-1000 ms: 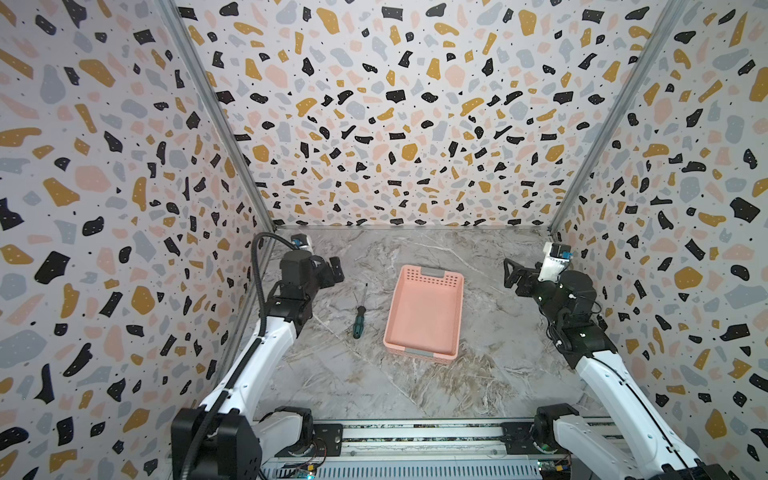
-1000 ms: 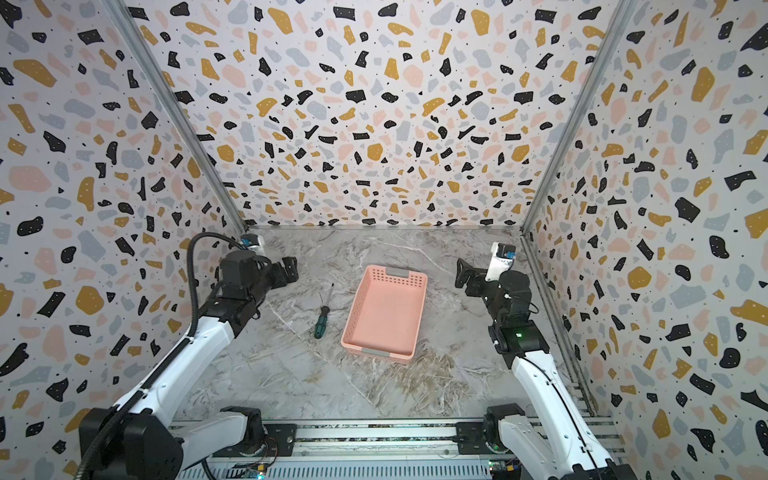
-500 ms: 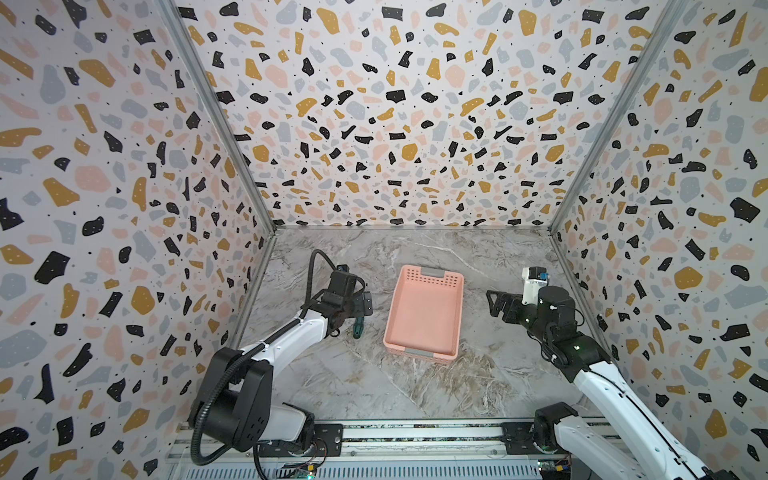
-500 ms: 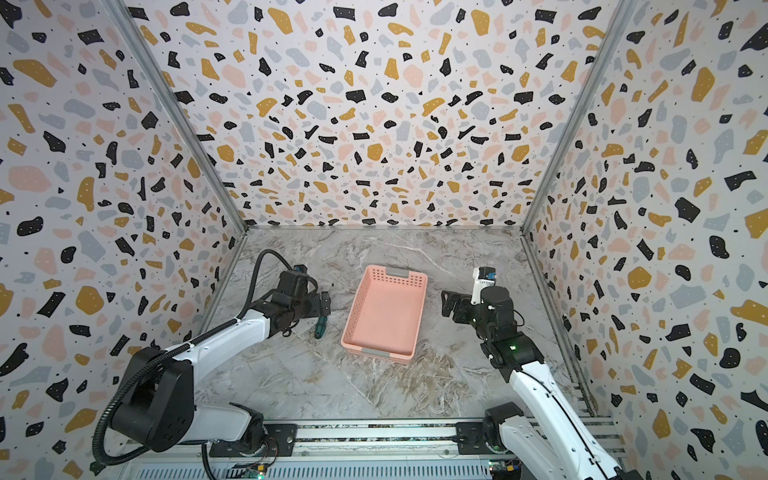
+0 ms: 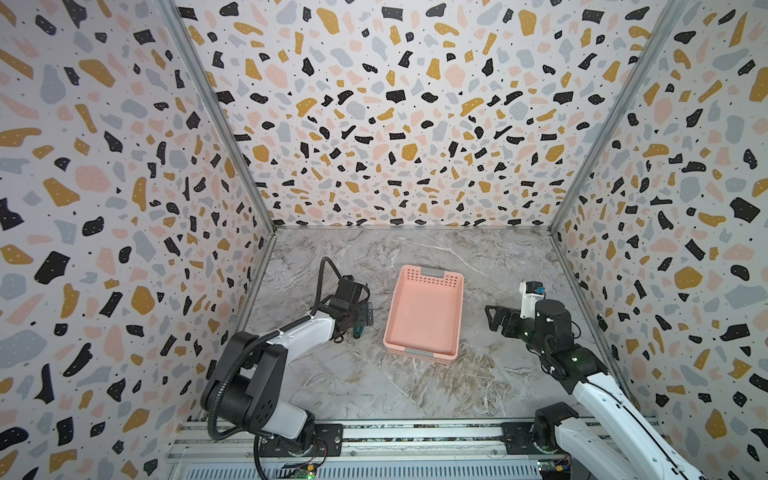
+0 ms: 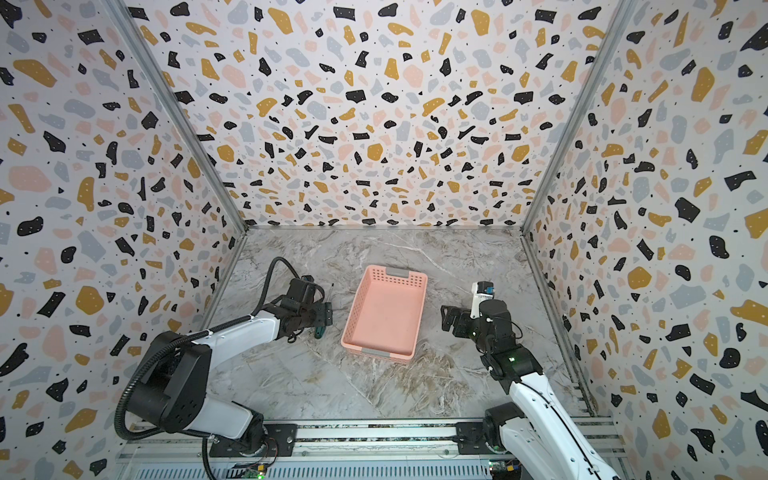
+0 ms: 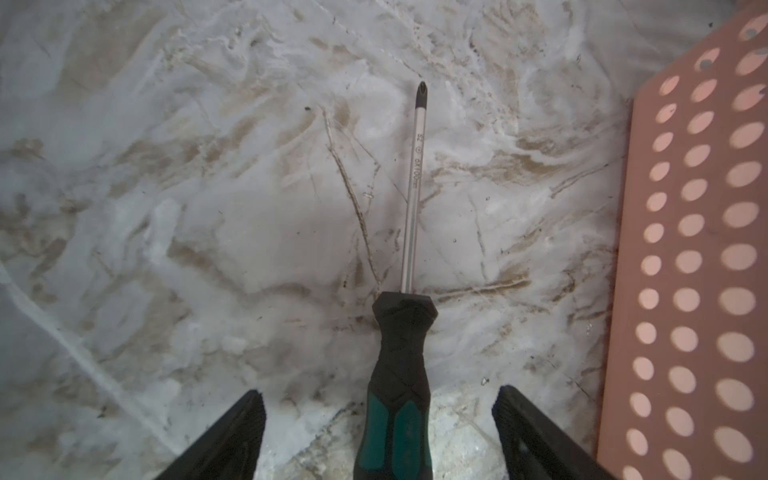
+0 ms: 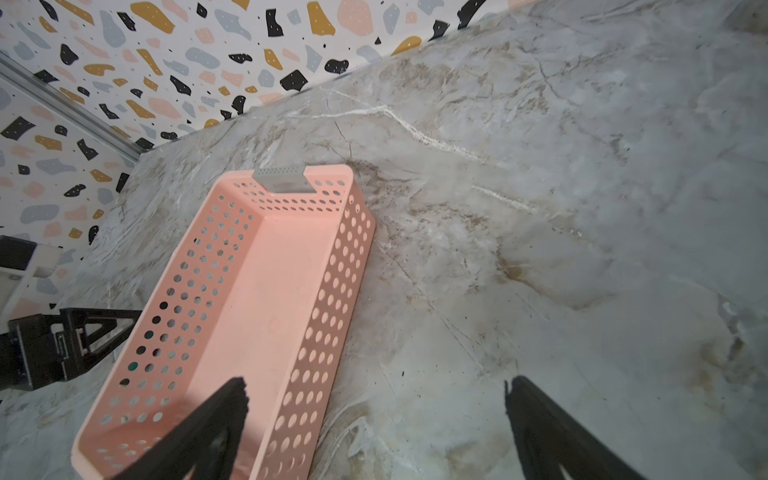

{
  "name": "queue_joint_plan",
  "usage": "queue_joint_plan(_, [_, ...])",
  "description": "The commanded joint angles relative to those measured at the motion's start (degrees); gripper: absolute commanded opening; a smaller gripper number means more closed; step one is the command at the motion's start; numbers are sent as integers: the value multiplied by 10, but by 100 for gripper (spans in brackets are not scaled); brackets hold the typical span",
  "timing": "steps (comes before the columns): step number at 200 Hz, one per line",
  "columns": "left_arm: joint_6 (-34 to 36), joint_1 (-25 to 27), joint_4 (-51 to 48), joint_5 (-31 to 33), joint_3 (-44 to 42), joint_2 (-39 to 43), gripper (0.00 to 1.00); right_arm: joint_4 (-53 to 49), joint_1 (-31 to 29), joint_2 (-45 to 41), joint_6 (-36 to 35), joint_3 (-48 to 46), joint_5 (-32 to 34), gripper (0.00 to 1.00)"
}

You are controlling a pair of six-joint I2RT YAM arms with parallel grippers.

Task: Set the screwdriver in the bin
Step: 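Close the left gripper on the screwdriver's green handle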

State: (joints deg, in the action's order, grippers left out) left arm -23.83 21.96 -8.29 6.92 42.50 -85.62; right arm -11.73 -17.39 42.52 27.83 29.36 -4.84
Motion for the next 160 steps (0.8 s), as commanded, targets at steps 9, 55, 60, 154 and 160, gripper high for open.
queue_joint_plan(9, [1,5,21,4,-4,-16,87,13,-2,-9,13,0,-17,99])
queue_joint_plan(55, [4,9,34,4,-6,-35,66,0,-2,-6,12,1,-17,98])
queue_joint_plan(60, [4,9,34,4,-5,-37,66,0,-3,-6,12,1,-18,98])
queue_joint_plan(154, [9,17,44,0,8,-71,45,-4,-3,1,22,-1,-27,97])
queue_joint_plan(160, [9,17,44,0,7,-71,45,-4,-3,1,23,-2,-27,97])
